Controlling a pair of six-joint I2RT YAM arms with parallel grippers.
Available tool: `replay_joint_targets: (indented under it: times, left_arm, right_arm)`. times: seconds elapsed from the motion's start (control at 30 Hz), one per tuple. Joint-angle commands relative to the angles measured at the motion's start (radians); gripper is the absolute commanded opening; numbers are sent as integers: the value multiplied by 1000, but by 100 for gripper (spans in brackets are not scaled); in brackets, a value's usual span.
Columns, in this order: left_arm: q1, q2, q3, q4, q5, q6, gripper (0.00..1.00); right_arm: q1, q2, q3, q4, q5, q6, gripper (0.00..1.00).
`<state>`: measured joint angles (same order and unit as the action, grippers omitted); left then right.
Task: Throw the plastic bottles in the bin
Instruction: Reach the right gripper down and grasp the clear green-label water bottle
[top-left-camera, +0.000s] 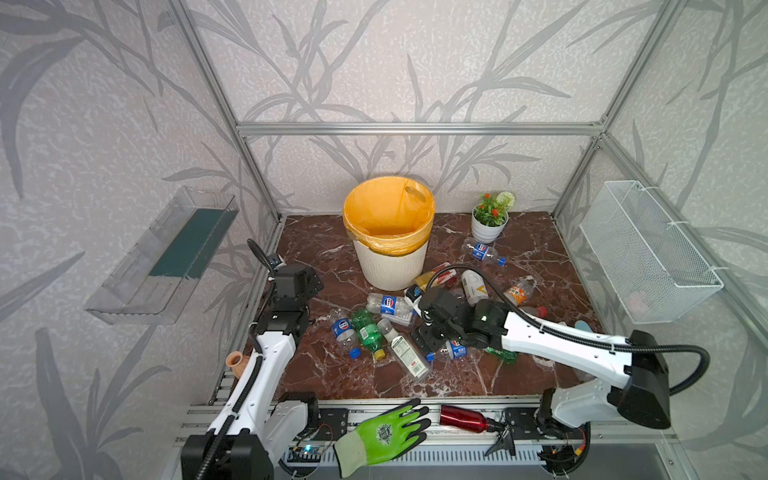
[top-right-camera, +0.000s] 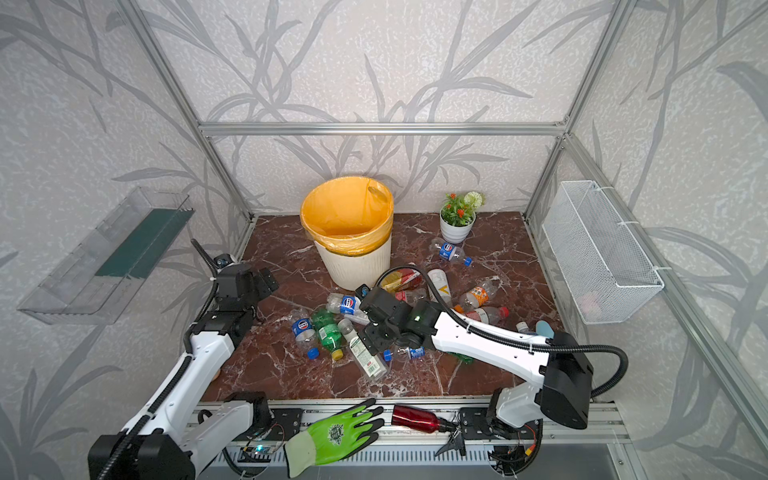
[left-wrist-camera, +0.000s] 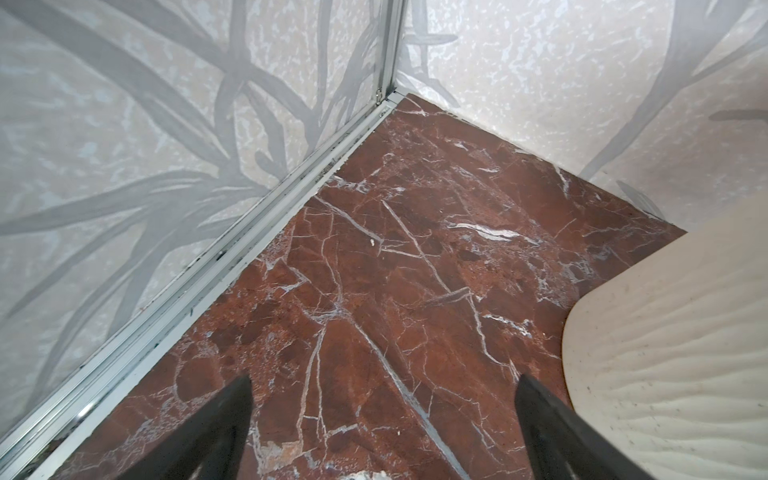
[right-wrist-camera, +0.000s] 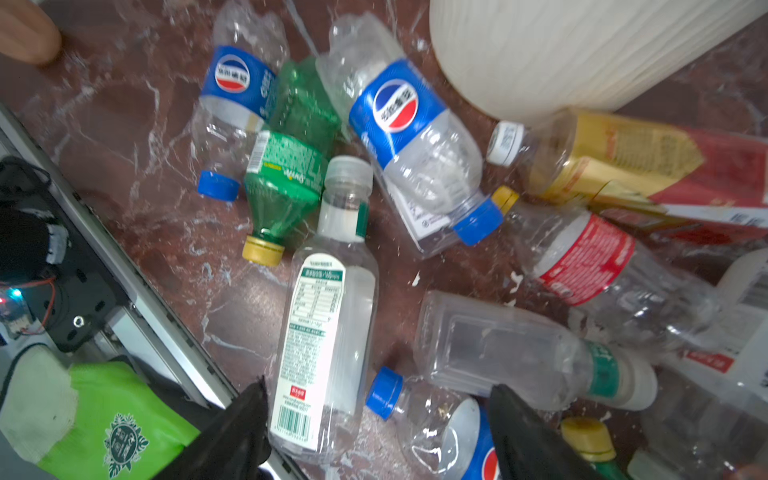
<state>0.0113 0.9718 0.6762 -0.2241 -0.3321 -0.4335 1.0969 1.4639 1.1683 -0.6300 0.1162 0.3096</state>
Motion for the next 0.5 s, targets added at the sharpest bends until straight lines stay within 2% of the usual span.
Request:
replay_joint_targets:
  times: [0.0, 0.2, 0.47]
  left_arm:
    - [4, -28, 18, -90, -63, -32, 98]
    - [3, -69, 12, -136, -73, -45, 98]
    - [3, -112, -9, -157, -72, -68, 99]
  right_arm:
    - [42, 94, 72, -121, 28, 38, 83]
    - [82, 319, 272, -315, 11, 18, 84]
    - [111, 464, 359, -360, 14, 11, 84]
